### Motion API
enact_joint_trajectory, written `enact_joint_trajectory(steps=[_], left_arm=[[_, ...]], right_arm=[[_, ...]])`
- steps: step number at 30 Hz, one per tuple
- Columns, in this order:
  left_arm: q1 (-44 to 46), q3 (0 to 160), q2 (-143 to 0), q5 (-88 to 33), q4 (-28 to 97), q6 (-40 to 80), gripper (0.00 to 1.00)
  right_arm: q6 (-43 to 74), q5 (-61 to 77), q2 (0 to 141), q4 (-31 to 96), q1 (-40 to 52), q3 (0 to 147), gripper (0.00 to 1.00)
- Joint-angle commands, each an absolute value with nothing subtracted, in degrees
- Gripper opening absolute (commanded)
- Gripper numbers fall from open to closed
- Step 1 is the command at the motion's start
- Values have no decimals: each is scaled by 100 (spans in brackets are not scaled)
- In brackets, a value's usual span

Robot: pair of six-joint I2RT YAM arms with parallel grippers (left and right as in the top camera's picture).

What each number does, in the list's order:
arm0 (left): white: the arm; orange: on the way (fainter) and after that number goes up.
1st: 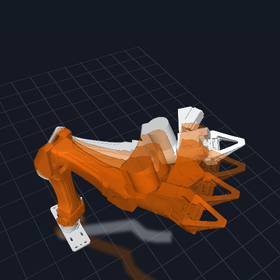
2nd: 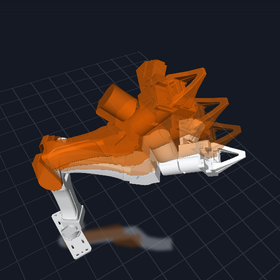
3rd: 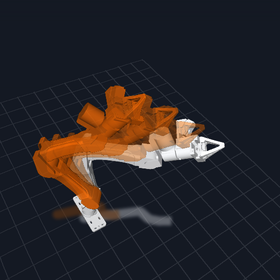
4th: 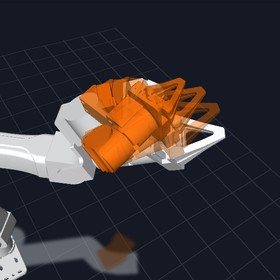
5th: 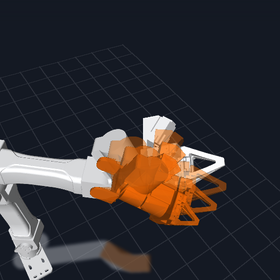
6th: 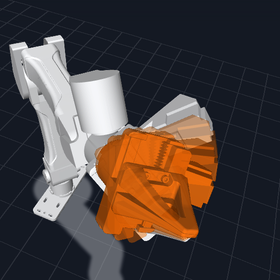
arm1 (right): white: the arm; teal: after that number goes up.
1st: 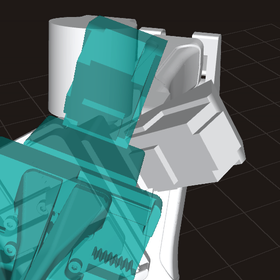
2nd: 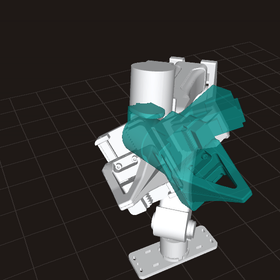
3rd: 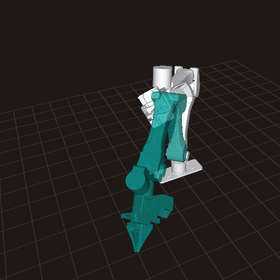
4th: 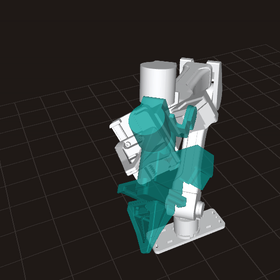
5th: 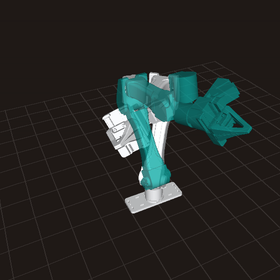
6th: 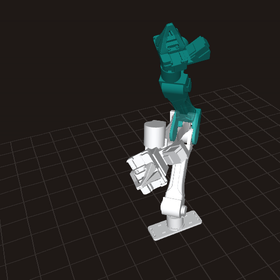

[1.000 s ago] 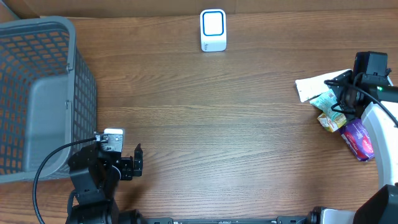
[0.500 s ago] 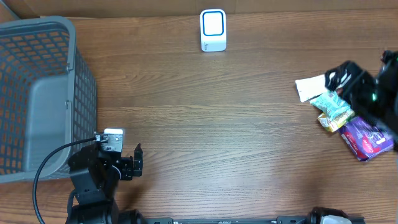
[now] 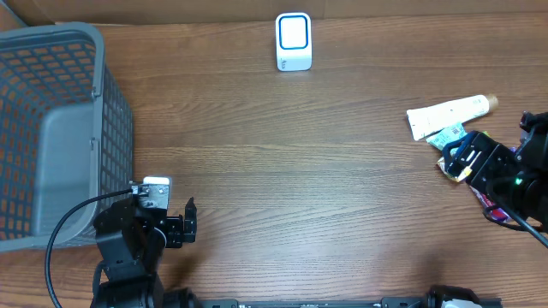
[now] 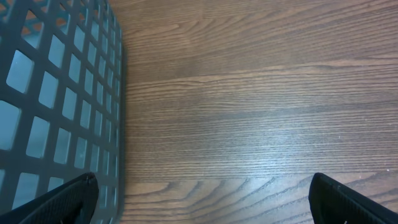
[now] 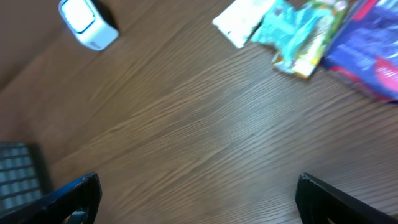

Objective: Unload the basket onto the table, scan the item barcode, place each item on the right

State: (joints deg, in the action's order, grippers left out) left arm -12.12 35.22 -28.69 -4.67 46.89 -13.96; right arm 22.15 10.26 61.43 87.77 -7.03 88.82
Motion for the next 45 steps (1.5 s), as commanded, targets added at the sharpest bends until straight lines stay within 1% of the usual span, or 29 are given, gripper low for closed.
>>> enact_joint_trajectory(steps=[1, 6, 9, 12, 18, 19, 25, 30, 37, 44, 45], left_arm=[[-1240, 3535, -2867, -443, 4672, -1503, 100], [-1240, 3535, -2867, -443, 4672, -1503, 100], [-1240, 3535, -2867, -443, 4672, -1503, 100], [-1240, 3535, -2867, -443, 4672, -1503, 99], [-1240, 3535, -2867, -443, 4672, -1503, 100], [-1240, 3535, -2867, -443, 4672, -1503, 100], [-1240, 3535, -2867, -443, 4672, -1503, 100], [-1240, 3535, -2867, -443, 4672, -1503, 100], [-1240, 3535, -2867, -443, 4672, -1503, 100], [-1240, 3535, -2867, -443, 4672, -1503, 100], [-1240, 3535, -2867, -443, 4672, -1503, 100]], right_arm=[[1739, 644, 6141, 8753, -674, 8906, 100], [928, 814, 6128, 8385, -668, 8777, 100], [456, 937, 5800, 7616, -545, 8388, 100], [397, 832, 5214, 6678, -281, 7658, 100], [401, 279, 3612, 4390, 351, 5489, 100], [401, 176, 3186, 3876, 467, 4888, 100], [425, 110, 1868, 2429, 582, 2967, 100], [467, 113, 1125, 1280, 585, 1610, 100], [462, 104, 534, 438, 585, 600, 100], [464, 93, 12, 320, 585, 60, 100], [464, 91, 12, 471, 585, 45, 100]])
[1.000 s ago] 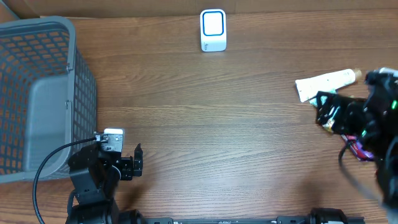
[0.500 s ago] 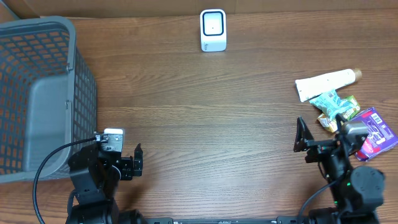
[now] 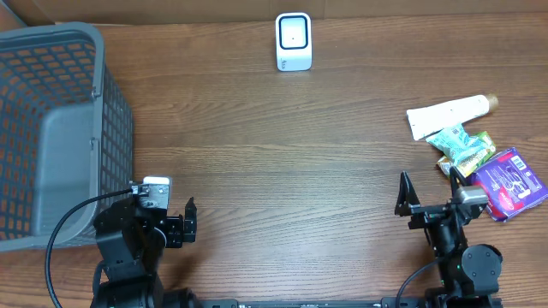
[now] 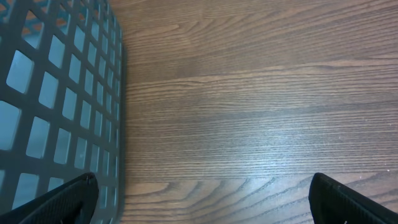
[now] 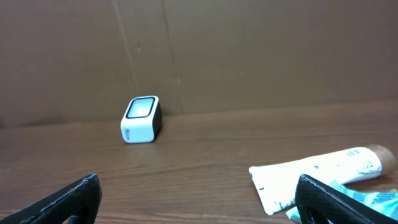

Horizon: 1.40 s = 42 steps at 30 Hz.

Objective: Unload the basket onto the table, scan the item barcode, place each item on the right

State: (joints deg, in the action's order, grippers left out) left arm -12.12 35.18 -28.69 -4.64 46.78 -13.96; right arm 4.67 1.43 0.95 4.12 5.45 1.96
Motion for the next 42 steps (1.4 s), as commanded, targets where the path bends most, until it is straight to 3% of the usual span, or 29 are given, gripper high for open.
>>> enact_joint_trajectory(steps=[1, 42], left_arm=[[-1240, 3535, -2867, -443, 4672, -1503, 99], [-897, 3507, -2410, -491, 4453, -1503, 100]], right_arm=[[464, 84, 12, 478, 585, 45, 100], [464, 91, 14, 478, 585, 45, 100]])
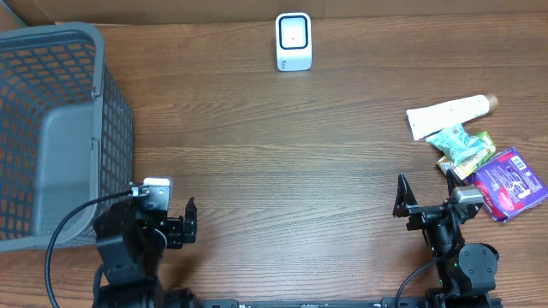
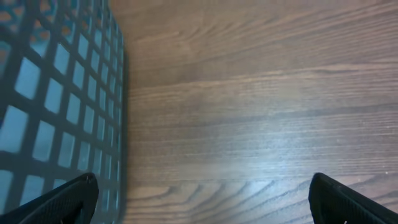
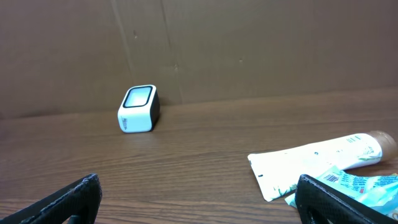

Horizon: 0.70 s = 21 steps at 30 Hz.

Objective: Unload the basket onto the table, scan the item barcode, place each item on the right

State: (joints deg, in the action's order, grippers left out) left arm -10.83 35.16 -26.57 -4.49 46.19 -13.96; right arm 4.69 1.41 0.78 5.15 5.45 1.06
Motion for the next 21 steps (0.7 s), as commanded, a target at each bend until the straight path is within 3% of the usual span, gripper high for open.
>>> enact_joint_trajectory(steps=[1, 14, 21], left_arm=[[-816, 3463, -2303, -519, 4270, -1509, 99], [-392, 1076, -725, -1015, -338, -1396, 100], [-329, 222, -60, -967, -775, -1326, 99]], right_arm=[[464, 91, 14, 478, 582, 45, 100], [464, 91, 14, 478, 582, 45, 100], [464, 91, 14, 478, 582, 45, 100]])
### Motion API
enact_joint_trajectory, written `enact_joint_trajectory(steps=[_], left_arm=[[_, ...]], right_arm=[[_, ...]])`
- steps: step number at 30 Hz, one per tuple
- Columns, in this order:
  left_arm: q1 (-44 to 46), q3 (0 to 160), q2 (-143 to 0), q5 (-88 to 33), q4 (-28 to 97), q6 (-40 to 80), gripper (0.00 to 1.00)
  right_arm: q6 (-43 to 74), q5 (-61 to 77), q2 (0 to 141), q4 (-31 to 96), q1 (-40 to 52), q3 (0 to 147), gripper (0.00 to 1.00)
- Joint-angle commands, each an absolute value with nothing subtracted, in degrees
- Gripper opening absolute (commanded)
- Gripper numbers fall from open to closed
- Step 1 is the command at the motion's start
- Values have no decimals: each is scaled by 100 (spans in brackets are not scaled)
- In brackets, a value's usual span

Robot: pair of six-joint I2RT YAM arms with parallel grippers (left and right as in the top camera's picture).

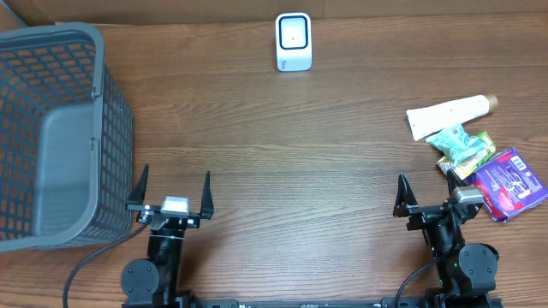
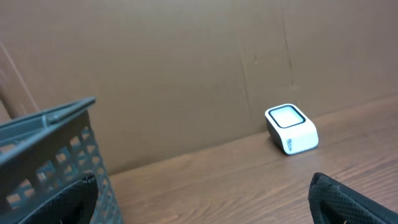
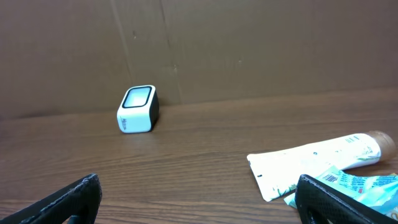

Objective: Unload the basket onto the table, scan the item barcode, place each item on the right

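The white barcode scanner (image 1: 294, 41) stands at the table's far edge, facing both wrist cameras (image 2: 291, 128) (image 3: 138, 109). Three items lie at the right: a white tube (image 1: 449, 114) (image 3: 317, 165), a teal packet (image 1: 462, 145) (image 3: 360, 185) and a purple packet (image 1: 509, 184). My left gripper (image 1: 173, 190) (image 2: 202, 205) sits low at the front left, open and empty. My right gripper (image 1: 425, 198) (image 3: 202, 205) sits low at the front right, open and empty, just left of the items.
A large grey mesh basket (image 1: 51, 128) (image 2: 50, 155) fills the left side, close to the left gripper. A brown cardboard wall (image 3: 249, 50) backs the table behind the scanner.
The left arm has changed pose: its camera looked down at the table beside the basket, and now it sits level, facing the scanner. The right arm has not moved.
At first my right gripper hung open over the items at the right, and the left arm was folded beside the basket. Then the right arm sat low at the front right, empty. The left arm now sits level too. The items lie where they were.
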State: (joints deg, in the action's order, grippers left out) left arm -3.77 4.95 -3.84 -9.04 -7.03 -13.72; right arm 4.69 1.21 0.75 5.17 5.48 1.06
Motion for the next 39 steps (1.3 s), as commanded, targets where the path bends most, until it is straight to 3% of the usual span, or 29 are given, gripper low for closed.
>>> enact_joint_trajectory(steps=[1, 11, 39], left_arm=[[-329, 119, -12, -961, -812, -1315, 99], [-329, 27, -19, -720, 425, -1260, 100], [-298, 27, -21, -705, 386, -961, 100]], right_arm=[[464, 91, 14, 475, 582, 45, 100], [464, 91, 14, 478, 582, 45, 100], [464, 91, 14, 478, 582, 45, 100]])
